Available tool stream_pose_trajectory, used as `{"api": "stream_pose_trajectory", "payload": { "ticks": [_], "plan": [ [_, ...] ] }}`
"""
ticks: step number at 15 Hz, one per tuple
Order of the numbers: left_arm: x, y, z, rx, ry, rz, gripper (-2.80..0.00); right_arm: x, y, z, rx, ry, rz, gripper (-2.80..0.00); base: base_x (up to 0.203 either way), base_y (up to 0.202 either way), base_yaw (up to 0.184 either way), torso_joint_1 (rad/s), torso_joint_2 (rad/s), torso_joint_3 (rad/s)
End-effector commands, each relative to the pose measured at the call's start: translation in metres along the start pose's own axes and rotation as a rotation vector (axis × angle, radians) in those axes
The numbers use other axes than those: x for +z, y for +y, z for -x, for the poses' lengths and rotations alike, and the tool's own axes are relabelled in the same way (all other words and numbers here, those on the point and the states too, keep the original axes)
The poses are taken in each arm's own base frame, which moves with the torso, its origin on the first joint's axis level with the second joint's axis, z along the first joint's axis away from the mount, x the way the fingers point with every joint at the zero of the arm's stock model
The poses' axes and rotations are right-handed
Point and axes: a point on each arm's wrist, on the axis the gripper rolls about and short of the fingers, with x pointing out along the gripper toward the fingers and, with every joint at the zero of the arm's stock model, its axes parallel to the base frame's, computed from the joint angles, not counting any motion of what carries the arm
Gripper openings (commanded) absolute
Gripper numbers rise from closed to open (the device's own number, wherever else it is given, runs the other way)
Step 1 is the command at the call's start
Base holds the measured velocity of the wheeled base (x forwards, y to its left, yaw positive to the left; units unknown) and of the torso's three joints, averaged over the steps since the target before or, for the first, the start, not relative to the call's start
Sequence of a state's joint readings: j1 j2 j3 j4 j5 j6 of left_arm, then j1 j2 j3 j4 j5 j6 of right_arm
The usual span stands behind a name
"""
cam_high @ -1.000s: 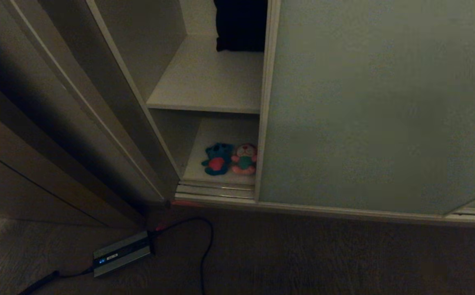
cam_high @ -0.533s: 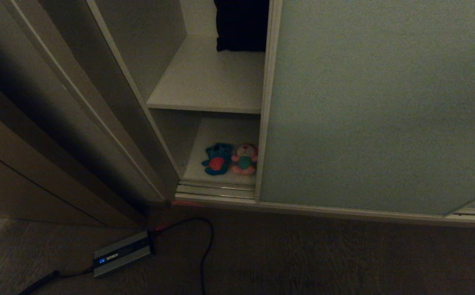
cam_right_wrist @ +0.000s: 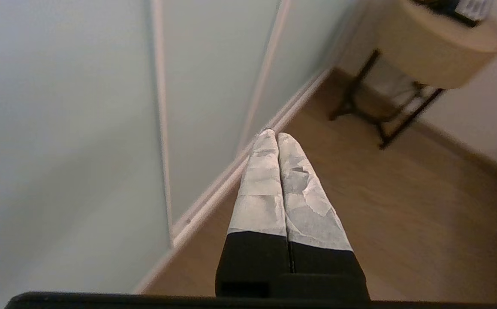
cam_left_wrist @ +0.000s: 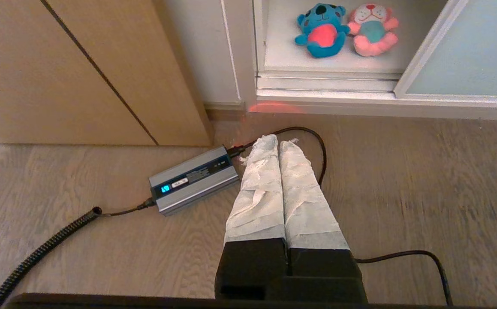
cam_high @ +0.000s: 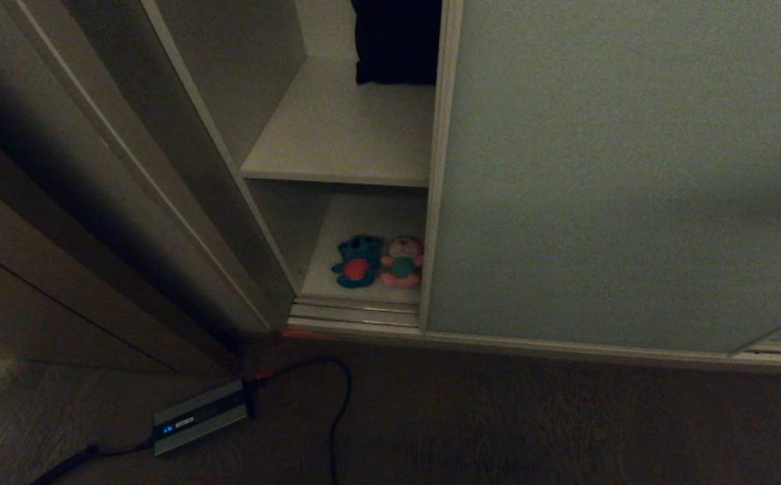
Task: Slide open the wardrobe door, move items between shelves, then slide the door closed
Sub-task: Close the door
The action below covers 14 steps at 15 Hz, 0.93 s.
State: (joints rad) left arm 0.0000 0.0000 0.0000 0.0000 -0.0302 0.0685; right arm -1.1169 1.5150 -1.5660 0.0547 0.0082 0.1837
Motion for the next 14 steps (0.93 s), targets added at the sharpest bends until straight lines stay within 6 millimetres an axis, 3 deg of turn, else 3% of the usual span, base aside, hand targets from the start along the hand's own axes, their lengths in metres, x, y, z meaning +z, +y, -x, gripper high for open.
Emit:
{"api": "stream_pose_trajectory", "payload": {
  "ticks": [1, 7, 11, 14],
  "plan": [
    [0.0, 0.0, 0.0, -0.001, 0.001, 0.0, -2.8, -0.019, -0.02, -0.064, 0.041, 0.083, -0.036, -2.8, 0.0, 0.0, 0.0, 0.0, 0.0, 0.0],
    [0.0, 0.0, 0.0, -0.001, 0.001, 0.0, -2.8, -0.051, -0.044, -0.131, 0.303, 0.217, -0.167, -2.8, 0.0, 0.0, 0.0, 0.0, 0.0, 0.0],
    [0.0, 0.0, 0.0, -0.001, 0.001, 0.0, -2.8, -0.063, -0.044, -0.152, 0.473, 0.309, -0.34, -2.8, 0.0, 0.0, 0.0, 0.0, 0.0, 0.0],
    [0.0, 0.0, 0.0, -0.001, 0.001, 0.0, -2.8, -0.083, -0.04, -0.166, 0.508, 0.386, -0.427, -2.8, 0.0, 0.0, 0.0, 0.0, 0.0, 0.0]
  ]
}}
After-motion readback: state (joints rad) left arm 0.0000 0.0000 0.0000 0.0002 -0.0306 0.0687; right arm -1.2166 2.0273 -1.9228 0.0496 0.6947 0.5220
